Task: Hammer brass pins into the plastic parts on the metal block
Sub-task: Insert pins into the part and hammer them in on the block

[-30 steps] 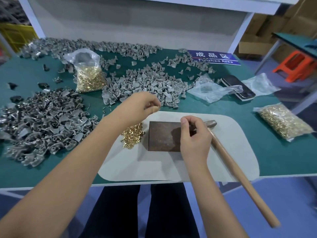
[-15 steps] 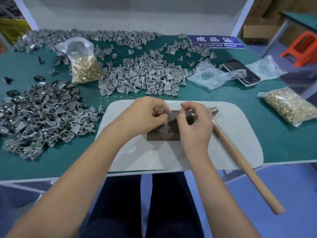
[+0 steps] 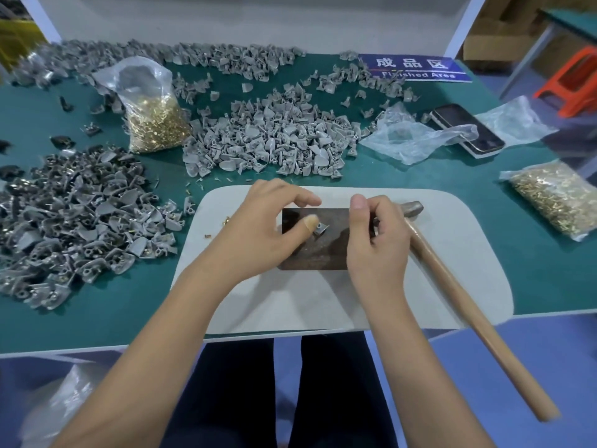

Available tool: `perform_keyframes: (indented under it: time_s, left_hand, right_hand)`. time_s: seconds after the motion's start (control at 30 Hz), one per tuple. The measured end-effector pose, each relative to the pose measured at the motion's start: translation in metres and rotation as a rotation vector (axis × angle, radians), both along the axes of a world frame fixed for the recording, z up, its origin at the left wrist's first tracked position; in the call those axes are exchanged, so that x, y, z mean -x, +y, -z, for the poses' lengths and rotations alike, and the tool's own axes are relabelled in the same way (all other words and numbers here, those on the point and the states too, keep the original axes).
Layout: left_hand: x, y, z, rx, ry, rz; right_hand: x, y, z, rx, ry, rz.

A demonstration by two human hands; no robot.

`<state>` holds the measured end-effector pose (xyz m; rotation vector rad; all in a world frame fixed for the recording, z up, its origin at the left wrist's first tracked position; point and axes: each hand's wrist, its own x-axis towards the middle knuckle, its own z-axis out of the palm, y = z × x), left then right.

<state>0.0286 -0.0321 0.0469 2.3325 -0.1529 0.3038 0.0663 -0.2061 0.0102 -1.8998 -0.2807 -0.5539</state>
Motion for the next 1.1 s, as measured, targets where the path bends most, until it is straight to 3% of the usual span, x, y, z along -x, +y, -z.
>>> perform_keyframes:
  time_s: [0.37,0.5,0.63,0.83,1.1]
  left_hand:
    - [-0.003,-0.006,0.024,0.131,-0.256,-0.147]
    - [0.001,-0.009,0.027,0.202,-0.272,-0.226]
    - [0.004,-0.008,0.03,0.089,-0.291,-0.095]
    - [0.003,-0.008,0.035,0.059,-0.259,-0.108]
    - [0.004,-0.008,0.036,0.104,-0.256,-0.11]
  right_hand:
    - [0.005,-0.005,-0.005,0.055,-0.054,-0.071]
    - [0.01,-0.013,-0.018,0.25,-0.083,-0.123]
    - [0.008,-0.02,-0.042,0.449,-0.129,-0.21]
    - [-0.008,-0.026,-0.069,0.772,-0.086,-0.343]
    - [-0.017,-0.015,-0.081,0.929,-0.058,-0.399]
